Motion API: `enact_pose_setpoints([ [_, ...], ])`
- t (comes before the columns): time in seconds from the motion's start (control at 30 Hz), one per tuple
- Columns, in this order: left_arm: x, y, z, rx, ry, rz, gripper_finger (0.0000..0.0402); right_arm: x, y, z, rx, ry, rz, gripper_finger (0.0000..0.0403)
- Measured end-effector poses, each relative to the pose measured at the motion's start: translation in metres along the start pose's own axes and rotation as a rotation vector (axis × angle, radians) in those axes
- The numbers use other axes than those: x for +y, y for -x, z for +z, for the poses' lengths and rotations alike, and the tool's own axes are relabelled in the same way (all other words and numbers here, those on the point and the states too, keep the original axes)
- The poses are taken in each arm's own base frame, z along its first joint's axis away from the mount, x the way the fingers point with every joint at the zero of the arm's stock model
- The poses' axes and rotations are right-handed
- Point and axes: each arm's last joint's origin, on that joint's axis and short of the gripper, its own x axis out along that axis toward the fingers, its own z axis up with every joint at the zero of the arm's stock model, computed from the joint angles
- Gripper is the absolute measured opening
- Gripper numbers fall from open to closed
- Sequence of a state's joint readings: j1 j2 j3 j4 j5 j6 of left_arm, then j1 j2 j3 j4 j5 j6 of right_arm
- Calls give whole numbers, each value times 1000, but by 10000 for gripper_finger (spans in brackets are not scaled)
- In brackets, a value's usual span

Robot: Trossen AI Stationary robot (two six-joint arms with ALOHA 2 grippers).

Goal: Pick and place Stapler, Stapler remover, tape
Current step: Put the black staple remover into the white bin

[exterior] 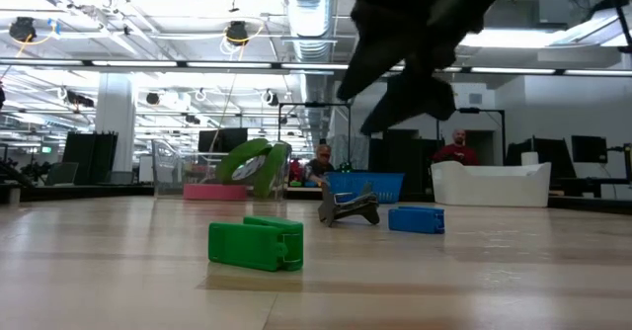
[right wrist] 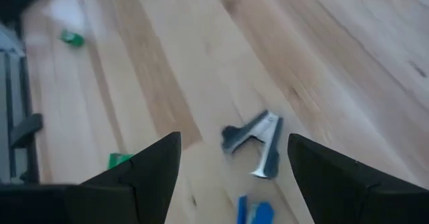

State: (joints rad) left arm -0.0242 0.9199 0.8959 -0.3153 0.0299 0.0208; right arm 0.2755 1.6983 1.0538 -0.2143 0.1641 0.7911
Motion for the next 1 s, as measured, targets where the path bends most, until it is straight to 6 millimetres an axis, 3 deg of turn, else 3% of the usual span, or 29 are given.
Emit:
enact_pose_setpoints([
  [0.23,7,18,-7,58,17,37,278,-18,-11,9,54,-72,-12,265],
  [0.53,12,22,-6,46,27,67,278,-36,-13,24,134,-200,41,265],
  [0.83,16,22,-6,44,39,90,278,-45,-13,22,224,-256,31,265],
  [1.0,16,22,-6,42,39,90,278,-41,-30,13,247,-240,35,265],
])
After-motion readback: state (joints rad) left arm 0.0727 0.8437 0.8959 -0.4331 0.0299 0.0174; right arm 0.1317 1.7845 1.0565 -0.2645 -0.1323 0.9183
